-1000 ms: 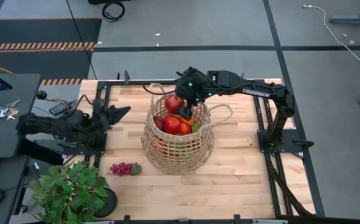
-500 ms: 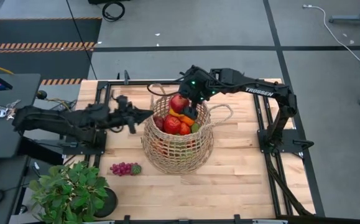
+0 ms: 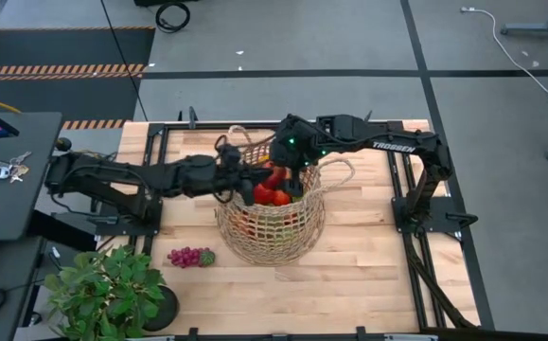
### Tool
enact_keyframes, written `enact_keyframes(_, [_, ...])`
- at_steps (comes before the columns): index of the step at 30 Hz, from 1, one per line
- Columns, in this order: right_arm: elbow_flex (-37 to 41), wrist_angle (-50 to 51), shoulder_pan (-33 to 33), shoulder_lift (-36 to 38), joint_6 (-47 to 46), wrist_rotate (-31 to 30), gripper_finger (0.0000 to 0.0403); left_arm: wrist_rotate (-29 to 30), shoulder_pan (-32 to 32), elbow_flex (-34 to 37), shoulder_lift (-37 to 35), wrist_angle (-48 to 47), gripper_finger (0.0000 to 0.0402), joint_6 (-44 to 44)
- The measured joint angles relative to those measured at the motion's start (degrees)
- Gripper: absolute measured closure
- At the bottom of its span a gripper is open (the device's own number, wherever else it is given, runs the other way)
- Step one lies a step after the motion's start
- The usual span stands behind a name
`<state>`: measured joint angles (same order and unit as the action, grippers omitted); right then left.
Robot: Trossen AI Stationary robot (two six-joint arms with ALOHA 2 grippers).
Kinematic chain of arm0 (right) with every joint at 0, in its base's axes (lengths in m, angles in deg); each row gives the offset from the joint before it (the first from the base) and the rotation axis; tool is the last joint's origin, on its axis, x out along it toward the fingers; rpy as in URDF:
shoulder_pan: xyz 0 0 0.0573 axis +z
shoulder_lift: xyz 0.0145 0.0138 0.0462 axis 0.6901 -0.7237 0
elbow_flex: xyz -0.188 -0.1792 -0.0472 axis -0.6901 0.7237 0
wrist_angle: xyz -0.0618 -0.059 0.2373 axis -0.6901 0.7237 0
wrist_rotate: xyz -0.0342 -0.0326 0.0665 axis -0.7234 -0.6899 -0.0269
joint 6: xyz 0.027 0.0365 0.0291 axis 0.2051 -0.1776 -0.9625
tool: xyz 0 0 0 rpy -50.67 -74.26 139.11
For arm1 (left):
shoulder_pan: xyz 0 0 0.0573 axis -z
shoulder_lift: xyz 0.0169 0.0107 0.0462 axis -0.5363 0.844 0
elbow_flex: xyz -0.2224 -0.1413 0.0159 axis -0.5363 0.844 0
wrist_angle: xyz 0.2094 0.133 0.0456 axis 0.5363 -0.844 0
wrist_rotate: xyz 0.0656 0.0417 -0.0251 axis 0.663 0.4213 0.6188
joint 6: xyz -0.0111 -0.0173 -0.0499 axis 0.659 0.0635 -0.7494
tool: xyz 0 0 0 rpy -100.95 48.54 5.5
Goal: Build produce basket
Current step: Put the red pomegranate into the brown basket, then put the violet grapes into the brown basket
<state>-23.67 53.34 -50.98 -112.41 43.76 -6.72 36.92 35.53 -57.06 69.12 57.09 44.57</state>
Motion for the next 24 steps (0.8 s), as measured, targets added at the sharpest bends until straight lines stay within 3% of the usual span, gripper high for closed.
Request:
enact_keyframes(5, [0.07, 1.65, 1.57, 0.32, 0.32, -0.54, 0.0005, -0.08, -0.97, -3.96, 3.37, -5.31, 0.039, -1.55])
enact_keyframes(13, [0.07, 3.68, 0.76, 2.27, -3.79, -0.15, 0.0003, -0.22, -1.63, -4.02, 3.46, -7.7, 0.039, -2.37])
enact_keyframes(18, [-2.56, 2.13, 1.31, 2.75, -2.59, -4.12, 0.0003, -3.21, -2.81, -3.65, 3.98, -11.54, 0.039, -1.22])
enact_keyframes(24, [-7.62, 5.13, 0.82, 3.94, -2.62, -3.4, 0.0003, -5.25, -4.01, -3.8, 2.15, -13.36, 0.039, -1.22])
